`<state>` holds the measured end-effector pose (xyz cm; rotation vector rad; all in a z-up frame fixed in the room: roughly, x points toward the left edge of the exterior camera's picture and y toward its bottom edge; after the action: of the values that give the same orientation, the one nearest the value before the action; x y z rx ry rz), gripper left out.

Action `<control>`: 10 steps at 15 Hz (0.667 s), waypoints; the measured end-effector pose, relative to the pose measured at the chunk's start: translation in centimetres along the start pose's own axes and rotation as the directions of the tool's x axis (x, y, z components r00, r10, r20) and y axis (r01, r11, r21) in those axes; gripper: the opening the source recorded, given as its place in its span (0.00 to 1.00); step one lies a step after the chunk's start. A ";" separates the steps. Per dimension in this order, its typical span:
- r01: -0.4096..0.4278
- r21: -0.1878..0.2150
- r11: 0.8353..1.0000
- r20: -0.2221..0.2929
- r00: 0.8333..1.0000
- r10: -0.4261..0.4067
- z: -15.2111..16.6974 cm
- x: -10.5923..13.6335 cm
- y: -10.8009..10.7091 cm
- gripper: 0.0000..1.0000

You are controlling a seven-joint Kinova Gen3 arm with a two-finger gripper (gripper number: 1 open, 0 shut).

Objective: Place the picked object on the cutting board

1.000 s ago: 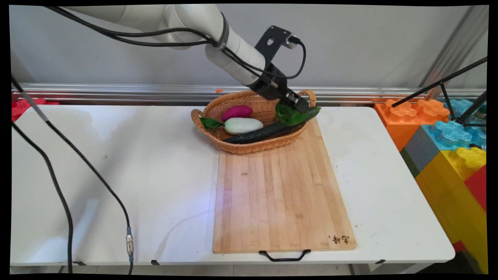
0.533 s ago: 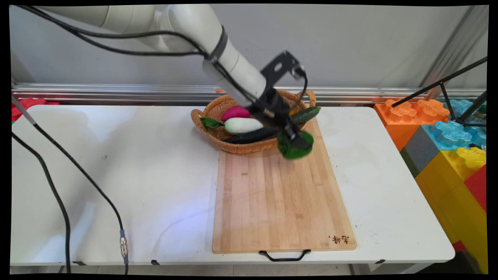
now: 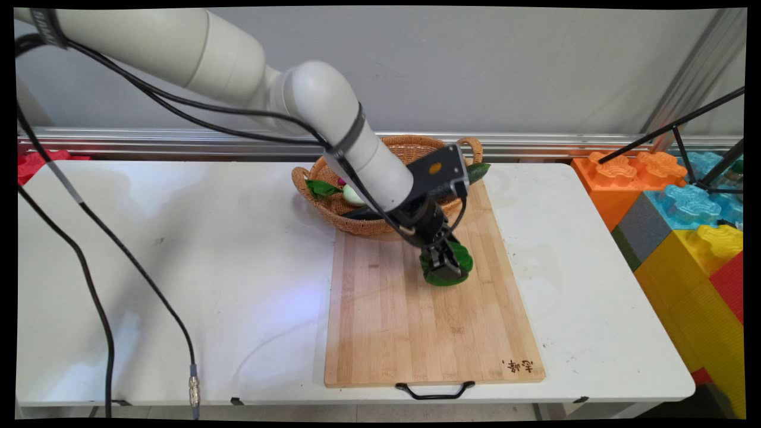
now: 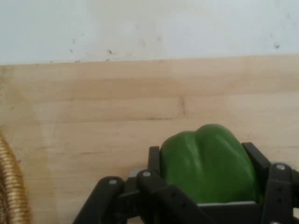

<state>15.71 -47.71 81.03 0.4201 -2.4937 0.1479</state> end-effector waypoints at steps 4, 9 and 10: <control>-0.066 0.013 0.998 0.016 0.998 0.066 1.7 -0.6 0.4 0.00; -0.121 0.022 0.992 0.029 0.992 0.121 2.9 -1.0 0.9 1.00; -0.126 0.021 0.992 0.030 0.992 0.126 2.9 -1.0 1.0 1.00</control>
<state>14.55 -47.10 78.05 0.2760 -2.5495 0.2228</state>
